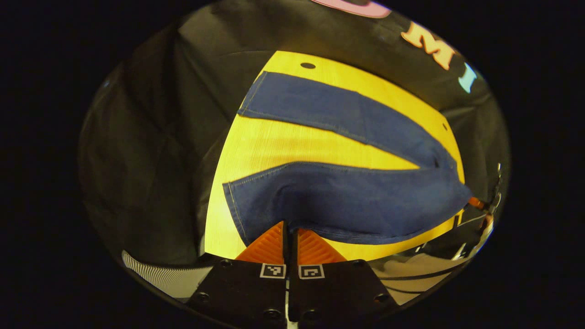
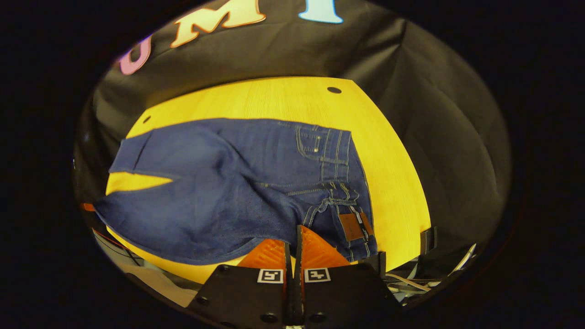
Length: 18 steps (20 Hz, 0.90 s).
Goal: Grasp the waist and the cuffs of the jeans and fold them to make the two legs overlap; first hold the waist and fold one-third of the jeans toward the cuffs, then hold the cuffs and fold the remaining one-third in the same direction to finish folding.
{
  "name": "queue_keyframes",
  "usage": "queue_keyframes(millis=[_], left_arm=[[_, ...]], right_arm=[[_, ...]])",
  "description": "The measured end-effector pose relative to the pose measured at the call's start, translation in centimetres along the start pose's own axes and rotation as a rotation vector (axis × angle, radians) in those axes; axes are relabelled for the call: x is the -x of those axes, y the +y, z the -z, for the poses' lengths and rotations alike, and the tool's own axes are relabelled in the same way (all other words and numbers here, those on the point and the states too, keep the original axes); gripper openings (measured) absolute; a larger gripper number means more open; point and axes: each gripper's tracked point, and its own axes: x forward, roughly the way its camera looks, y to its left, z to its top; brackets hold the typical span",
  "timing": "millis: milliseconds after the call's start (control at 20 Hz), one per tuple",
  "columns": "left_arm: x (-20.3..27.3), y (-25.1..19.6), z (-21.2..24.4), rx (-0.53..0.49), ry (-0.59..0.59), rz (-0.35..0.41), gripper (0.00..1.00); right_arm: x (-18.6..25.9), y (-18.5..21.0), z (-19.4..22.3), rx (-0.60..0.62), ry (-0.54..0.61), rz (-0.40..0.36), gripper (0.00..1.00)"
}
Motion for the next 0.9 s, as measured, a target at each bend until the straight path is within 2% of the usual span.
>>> queue_keyframes(millis=[150,200,400,450,600,900], left_arm=[[1.4,-0.3,-3.9,-0.004,-0.026,0.014,0.00],[1.7,-0.2,-5.0,-0.017,-0.025,0.009,0.00],[0.8,-0.2,-9.3,-0.028,0.001,0.003,0.00],[0.6,-0.2,-10.4,-0.021,0.004,0.004,0.00],[-1.5,-0.4,-14.0,-0.007,0.040,0.000,0.00],[-5.4,-0.1,-18.5,-0.019,0.156,-0.082,0.00]], right_arm=[[0.8,0.6,-4.0,-0.050,-0.025,-0.014,0.00],[0.8,0.8,-5.0,-0.058,-0.027,-0.017,0.02],[-1.0,1.8,-8.8,-0.028,-0.012,-0.019,0.00],[-1.5,2.1,-9.4,-0.028,0.000,-0.024,0.02],[-3.9,2.7,-11.7,-0.028,0.037,-0.037,0.02],[-9.3,3.1,-15.3,0.007,0.137,-0.043,0.02]])
